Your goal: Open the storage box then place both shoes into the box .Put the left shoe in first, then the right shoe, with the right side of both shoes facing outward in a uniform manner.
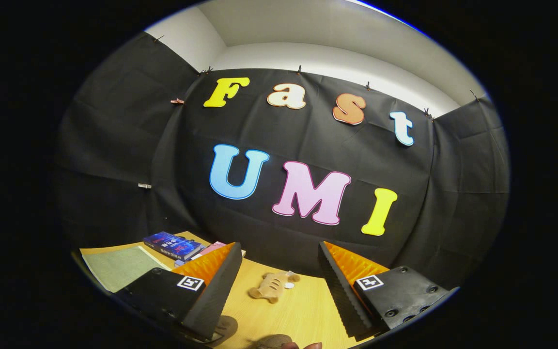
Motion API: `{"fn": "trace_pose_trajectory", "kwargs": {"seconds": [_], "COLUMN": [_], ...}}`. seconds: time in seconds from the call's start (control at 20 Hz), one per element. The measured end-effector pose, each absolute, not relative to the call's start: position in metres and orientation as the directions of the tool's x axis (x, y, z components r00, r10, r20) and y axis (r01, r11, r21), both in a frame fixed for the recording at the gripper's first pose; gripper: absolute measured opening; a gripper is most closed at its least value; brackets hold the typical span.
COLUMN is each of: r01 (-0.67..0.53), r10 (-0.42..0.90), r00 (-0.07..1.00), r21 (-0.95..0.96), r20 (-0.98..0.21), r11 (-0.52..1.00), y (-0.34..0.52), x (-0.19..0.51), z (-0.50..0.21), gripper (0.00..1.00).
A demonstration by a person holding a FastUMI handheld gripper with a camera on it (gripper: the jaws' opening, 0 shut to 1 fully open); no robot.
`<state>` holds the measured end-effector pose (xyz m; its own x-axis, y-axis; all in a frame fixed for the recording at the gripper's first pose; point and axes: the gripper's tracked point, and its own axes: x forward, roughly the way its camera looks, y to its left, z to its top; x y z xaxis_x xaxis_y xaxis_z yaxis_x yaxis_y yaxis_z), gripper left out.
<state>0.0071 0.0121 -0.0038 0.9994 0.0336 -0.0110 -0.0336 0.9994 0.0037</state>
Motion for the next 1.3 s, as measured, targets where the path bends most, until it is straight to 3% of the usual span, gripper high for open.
{"fn": "trace_pose_trajectory", "kwargs": {"seconds": [0.65, 1.0, 1.15, 1.3], "r01": [-0.086, -0.406, -0.561, -0.591], "r10": [0.086, 0.403, 0.577, 0.724], "r00": [0.996, 0.913, 0.812, 0.687], "r21": [0.024, 0.22, 0.397, 0.628], "r20": [0.012, 0.059, 0.091, 0.063], "r11": [0.996, 0.887, 0.726, 0.507], "y": [0.026, 0.098, 0.137, 0.167], "x": [0.008, -0.009, -0.022, -0.039], "z": [0.002, 0.016, 0.017, -0.007], "gripper": [0.97, 0.97, 0.98, 0.99]}}
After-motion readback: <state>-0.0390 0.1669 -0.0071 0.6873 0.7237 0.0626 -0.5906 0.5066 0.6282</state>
